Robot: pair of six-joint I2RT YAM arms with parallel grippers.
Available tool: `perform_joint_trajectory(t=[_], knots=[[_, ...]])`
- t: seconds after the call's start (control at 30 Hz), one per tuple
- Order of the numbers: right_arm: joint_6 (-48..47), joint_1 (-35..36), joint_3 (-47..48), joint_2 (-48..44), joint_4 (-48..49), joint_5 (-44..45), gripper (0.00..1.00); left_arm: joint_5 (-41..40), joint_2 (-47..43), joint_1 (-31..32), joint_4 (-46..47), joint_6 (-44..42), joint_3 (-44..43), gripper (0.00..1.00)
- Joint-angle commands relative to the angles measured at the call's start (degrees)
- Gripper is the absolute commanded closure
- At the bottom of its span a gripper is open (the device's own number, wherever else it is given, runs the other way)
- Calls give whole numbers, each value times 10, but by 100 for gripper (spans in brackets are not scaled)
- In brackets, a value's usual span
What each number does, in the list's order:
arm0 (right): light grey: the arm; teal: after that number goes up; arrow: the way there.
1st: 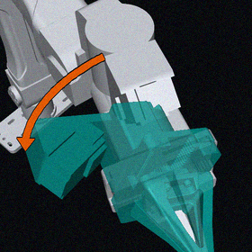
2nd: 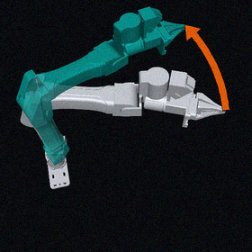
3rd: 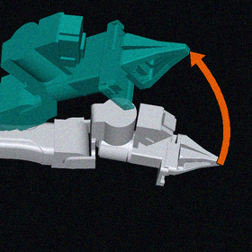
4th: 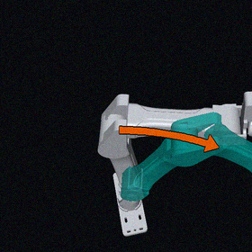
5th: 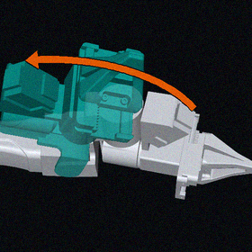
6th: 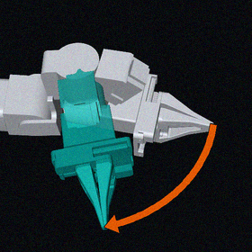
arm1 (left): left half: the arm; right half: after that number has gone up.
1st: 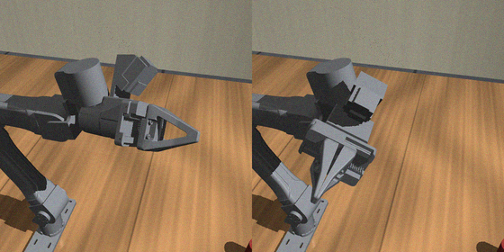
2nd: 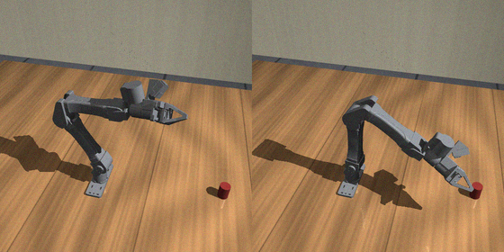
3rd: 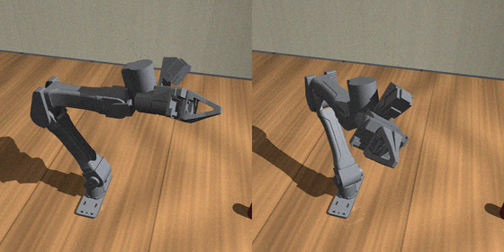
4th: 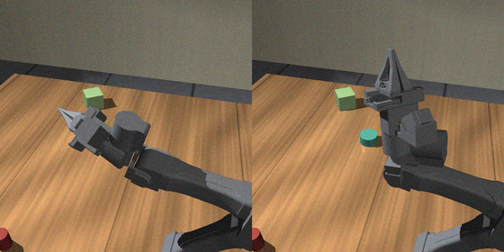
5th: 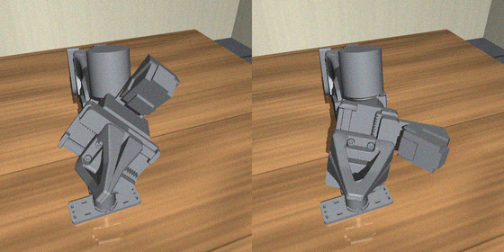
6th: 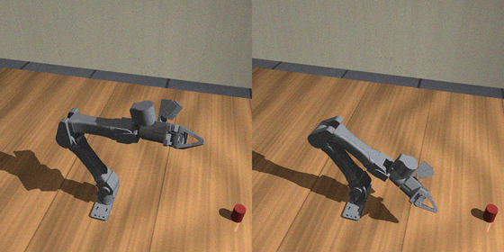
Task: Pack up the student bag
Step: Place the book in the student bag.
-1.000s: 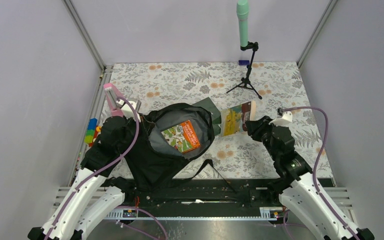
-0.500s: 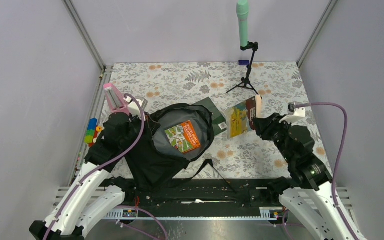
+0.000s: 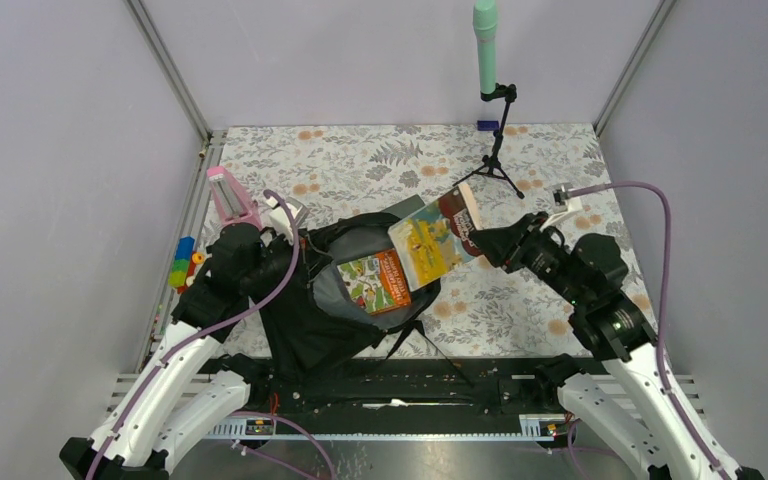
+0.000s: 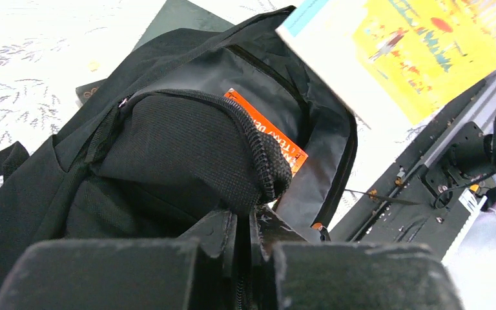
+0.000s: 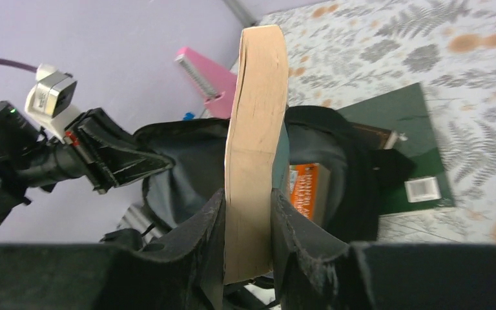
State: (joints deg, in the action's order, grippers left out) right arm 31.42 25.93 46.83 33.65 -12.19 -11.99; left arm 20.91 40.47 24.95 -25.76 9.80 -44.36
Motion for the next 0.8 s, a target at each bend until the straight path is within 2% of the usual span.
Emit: perform_joint_trajectory(t=[0.0,0.23,0.43,0.6,0.77], knots=[[61,20,-18,18,195,-86,100,68,-7,3,37,-10,-12,100],[29,126,-41,78,227,-5,100,81,-4,3,40,-9,-12,100],[91,166,-84,151,320,48,100,76,-5,3,42,-10,-14,100],[127,168,-106,201,255,150,100,75,-6,3,42,-11,-14,100],[120,173,-113,235,200,203,100,74,-4,3,41,-12,-14,100]])
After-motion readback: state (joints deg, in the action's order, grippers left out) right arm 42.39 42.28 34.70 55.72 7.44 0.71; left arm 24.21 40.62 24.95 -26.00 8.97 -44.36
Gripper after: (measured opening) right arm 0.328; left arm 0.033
